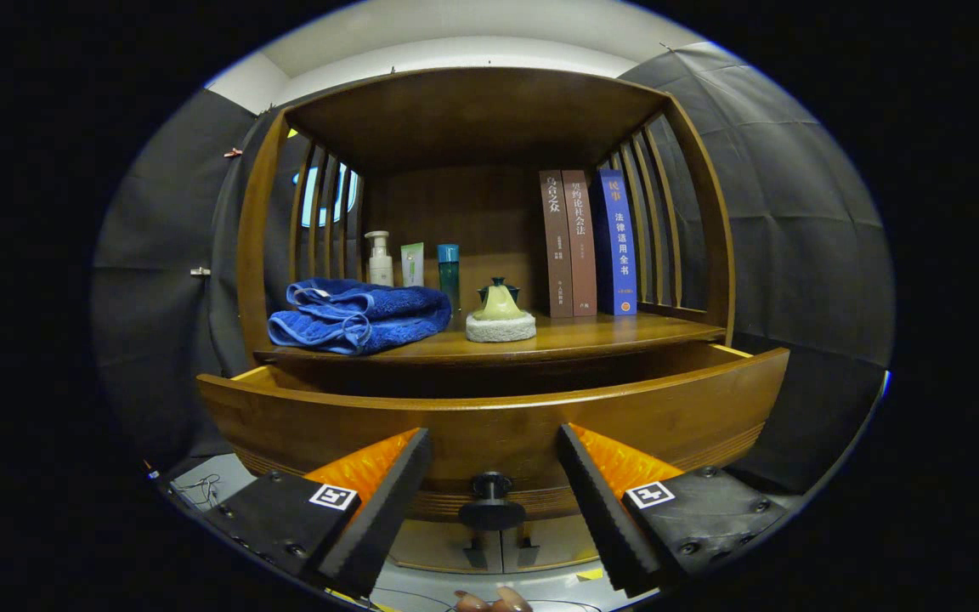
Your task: Pull open the drawer, take out the items inside it, and place them on the countertop above the cabinet.
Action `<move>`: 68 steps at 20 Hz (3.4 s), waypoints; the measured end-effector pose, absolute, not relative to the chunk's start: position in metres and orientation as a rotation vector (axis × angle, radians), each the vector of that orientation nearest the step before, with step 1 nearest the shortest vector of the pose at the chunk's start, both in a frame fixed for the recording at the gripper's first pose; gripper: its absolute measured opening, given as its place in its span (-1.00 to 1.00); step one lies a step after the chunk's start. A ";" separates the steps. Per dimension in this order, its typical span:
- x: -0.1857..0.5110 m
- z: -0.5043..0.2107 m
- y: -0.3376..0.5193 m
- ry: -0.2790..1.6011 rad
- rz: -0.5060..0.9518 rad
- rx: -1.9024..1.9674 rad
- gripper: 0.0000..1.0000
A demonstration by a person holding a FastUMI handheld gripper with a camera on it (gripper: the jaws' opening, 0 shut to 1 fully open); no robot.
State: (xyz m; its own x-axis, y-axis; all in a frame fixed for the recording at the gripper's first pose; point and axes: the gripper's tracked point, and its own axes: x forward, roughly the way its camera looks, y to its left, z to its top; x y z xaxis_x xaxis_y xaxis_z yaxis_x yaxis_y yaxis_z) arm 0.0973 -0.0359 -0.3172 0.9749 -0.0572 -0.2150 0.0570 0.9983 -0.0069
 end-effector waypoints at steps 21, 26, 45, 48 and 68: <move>0.161 -0.322 -0.033 0.221 -0.053 0.016 0.99; 0.161 -0.323 -0.032 0.212 -0.052 0.030 1.00; 0.063 -0.078 0.005 0.144 0.087 -0.098 0.97; 0.047 -0.054 0.008 0.158 0.088 -0.055 0.97; 0.005 -0.004 0.011 0.097 0.088 -0.043 0.97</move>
State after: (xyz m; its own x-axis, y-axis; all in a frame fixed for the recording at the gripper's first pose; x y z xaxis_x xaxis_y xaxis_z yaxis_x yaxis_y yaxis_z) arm 0.0051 0.0110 -0.0036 0.9914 0.0857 -0.0984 -0.0899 0.9952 -0.0385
